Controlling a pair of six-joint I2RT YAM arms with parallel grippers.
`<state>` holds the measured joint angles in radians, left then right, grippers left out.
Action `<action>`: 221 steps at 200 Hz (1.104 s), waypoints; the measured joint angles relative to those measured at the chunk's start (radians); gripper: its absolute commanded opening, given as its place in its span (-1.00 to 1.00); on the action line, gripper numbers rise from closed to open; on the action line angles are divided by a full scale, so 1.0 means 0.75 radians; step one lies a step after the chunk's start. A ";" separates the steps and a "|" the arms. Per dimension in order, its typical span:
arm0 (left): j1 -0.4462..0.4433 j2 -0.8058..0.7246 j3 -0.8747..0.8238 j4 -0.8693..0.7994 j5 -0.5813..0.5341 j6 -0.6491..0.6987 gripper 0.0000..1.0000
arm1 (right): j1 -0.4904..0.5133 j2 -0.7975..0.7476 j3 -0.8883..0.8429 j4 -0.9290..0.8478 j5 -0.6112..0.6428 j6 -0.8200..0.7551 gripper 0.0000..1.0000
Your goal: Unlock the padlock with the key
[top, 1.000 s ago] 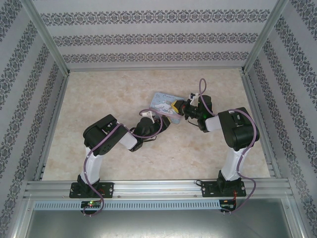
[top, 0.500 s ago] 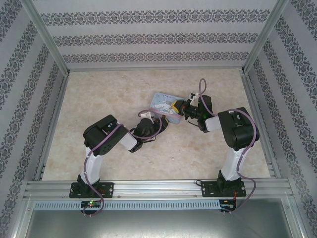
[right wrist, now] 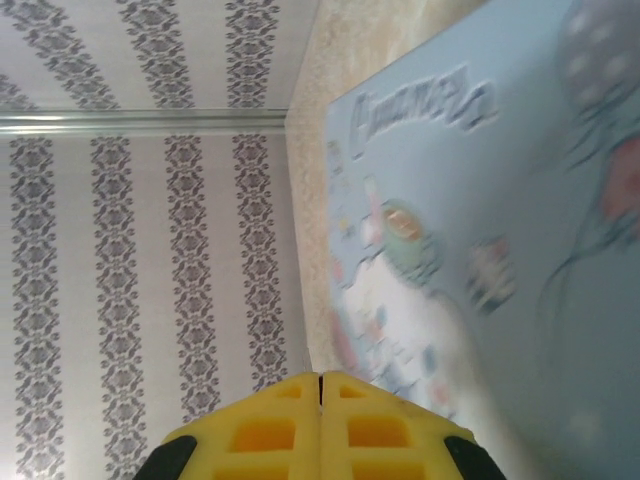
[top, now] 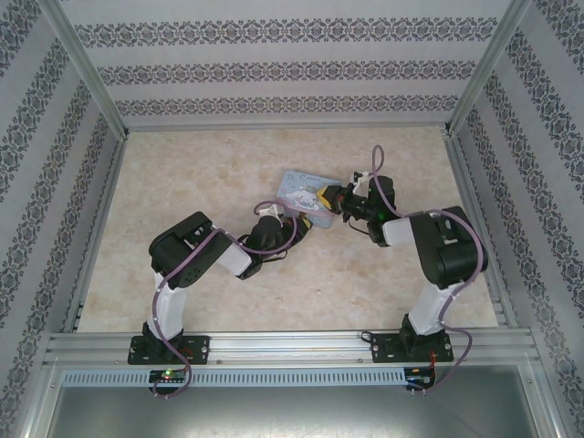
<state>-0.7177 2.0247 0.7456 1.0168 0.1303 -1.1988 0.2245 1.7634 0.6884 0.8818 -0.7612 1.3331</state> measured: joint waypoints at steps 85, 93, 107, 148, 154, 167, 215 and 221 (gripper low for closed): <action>0.070 -0.206 -0.043 -0.241 0.114 -0.055 -1.00 | 0.060 -0.508 -0.450 -0.058 -0.024 -0.082 -1.00; 0.078 -0.215 -0.044 -0.247 0.135 -0.060 -1.00 | 0.075 -0.525 -0.489 -0.066 -0.024 -0.097 -1.00; 0.085 -0.235 -0.051 -0.256 0.164 -0.071 -1.00 | 0.089 -0.542 -0.542 -0.076 -0.025 -0.118 -1.00; 0.087 -0.323 -0.066 -0.269 0.253 -0.109 -1.00 | 0.101 -0.542 -0.615 -0.083 -0.023 -0.149 -1.00; 0.087 -0.338 -0.069 -0.269 0.263 -0.117 -1.00 | 0.108 -0.542 -0.618 -0.084 -0.022 -0.151 -1.00; 0.087 -0.371 -0.084 -0.269 0.281 -0.130 -1.00 | 0.129 -0.542 -0.622 -0.083 -0.018 -0.152 -1.00; 0.087 -0.417 -0.153 -0.249 0.320 -0.196 -1.00 | 0.210 -0.542 -0.622 -0.082 0.033 -0.145 -1.00; 0.087 -0.417 -0.158 -0.243 0.322 -0.206 -1.00 | 0.213 -0.541 -0.622 -0.081 0.042 -0.143 -1.00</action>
<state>-0.6525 1.7119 0.6273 0.8349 0.3721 -1.3533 0.3843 1.3579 0.2222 0.8207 -0.7300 1.2255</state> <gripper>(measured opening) 0.075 0.050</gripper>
